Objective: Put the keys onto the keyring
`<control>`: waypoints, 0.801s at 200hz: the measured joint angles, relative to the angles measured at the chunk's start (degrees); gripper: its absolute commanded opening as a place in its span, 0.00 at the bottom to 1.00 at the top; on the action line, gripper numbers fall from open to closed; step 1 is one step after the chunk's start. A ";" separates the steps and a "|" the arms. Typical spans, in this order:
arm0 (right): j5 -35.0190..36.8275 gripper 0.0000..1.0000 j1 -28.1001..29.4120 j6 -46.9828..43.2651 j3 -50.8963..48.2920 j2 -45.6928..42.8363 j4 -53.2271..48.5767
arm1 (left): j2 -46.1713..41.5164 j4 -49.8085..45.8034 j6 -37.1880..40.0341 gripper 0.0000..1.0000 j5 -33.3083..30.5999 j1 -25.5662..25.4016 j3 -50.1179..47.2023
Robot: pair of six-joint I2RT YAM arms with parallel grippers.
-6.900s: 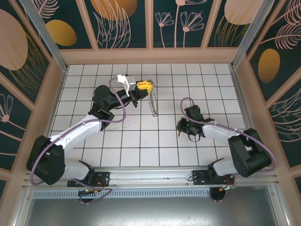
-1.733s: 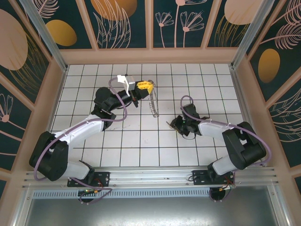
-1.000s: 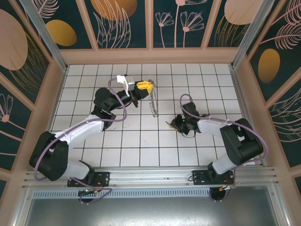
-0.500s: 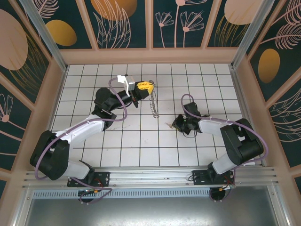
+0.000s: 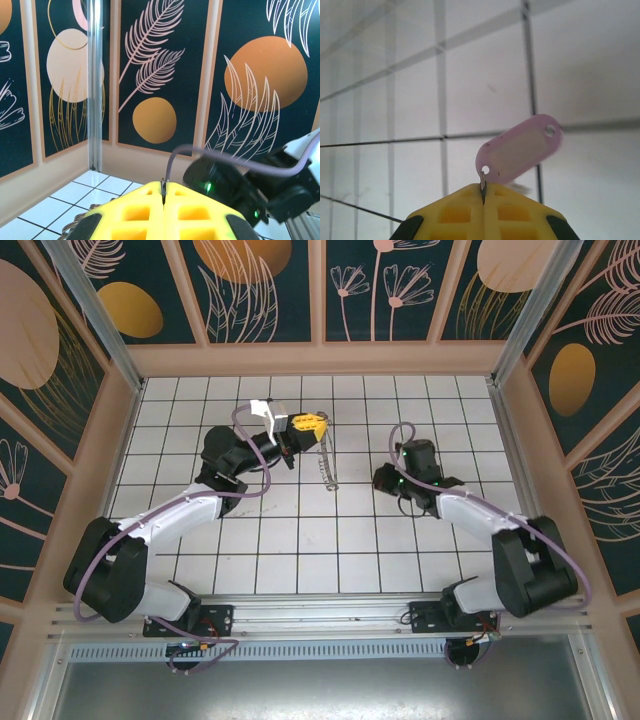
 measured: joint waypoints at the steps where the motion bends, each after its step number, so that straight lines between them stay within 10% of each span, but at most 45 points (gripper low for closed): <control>1: -0.42 0.00 -0.24 -0.48 0.04 -0.42 0.48 | 0.00 -0.11 0.00 0.00 0.00 0.00 0.00; 102: -36.41 0.00 -11.26 -12.13 -1.55 -7.26 25.75 | -0.20 -5.25 4.00 0.00 0.76 0.00 0.94; 160: -45.03 0.00 -11.23 -12.15 3.85 -7.15 25.99 | -0.44 -11.17 7.50 0.00 2.19 0.00 3.91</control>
